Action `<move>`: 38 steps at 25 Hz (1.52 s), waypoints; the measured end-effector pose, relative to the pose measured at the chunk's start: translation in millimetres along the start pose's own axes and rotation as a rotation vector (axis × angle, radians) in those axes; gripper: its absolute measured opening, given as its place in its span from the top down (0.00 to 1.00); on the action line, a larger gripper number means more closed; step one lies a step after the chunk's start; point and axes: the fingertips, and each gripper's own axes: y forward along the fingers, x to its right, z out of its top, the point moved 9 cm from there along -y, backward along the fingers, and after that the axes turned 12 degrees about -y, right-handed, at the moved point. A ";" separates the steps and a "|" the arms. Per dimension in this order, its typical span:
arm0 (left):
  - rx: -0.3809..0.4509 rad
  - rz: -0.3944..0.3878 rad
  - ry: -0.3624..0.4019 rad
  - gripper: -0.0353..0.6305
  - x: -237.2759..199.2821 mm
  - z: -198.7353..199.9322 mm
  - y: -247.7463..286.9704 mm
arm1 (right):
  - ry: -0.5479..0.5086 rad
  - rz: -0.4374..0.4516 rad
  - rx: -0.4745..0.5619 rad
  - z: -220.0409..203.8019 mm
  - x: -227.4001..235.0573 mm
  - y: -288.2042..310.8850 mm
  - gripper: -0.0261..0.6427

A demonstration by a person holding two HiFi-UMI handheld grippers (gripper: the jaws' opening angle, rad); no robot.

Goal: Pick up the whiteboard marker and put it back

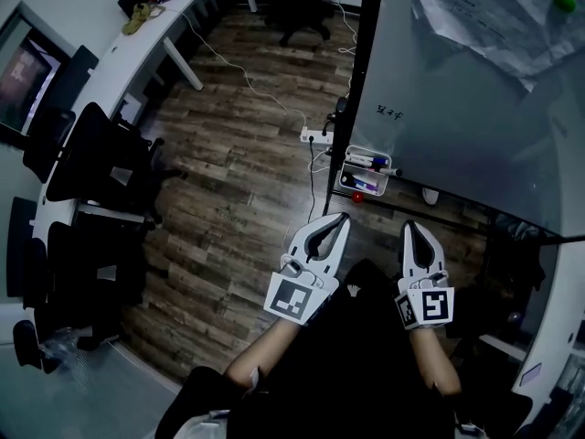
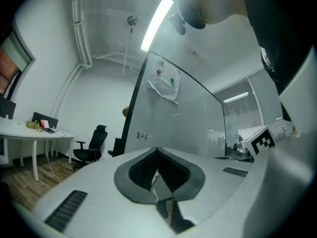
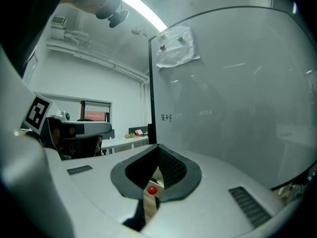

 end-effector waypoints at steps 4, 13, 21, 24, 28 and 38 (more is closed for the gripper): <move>-0.001 0.005 0.002 0.94 4.1 -0.1 3.3 | 0.006 -0.003 0.005 4.8 6.8 -5.3 0.94; -0.012 0.019 0.013 0.94 31.6 -1.1 9.2 | 0.030 0.025 0.012 9.0 20.7 -24.9 0.94; -0.017 0.038 0.028 0.94 64.1 -8.5 1.1 | 0.039 0.028 0.036 13.6 30.7 -52.7 0.94; -0.017 0.047 0.039 0.94 74.8 -11.6 -2.4 | 0.036 0.033 0.041 15.5 31.6 -61.6 0.94; -0.012 0.049 0.067 0.94 89.0 -15.7 -5.7 | 0.026 0.049 0.057 18.9 32.0 -72.1 0.94; -0.013 0.053 0.087 0.94 112.4 -25.7 -10.9 | 0.034 0.087 0.060 15.6 32.2 -89.5 0.94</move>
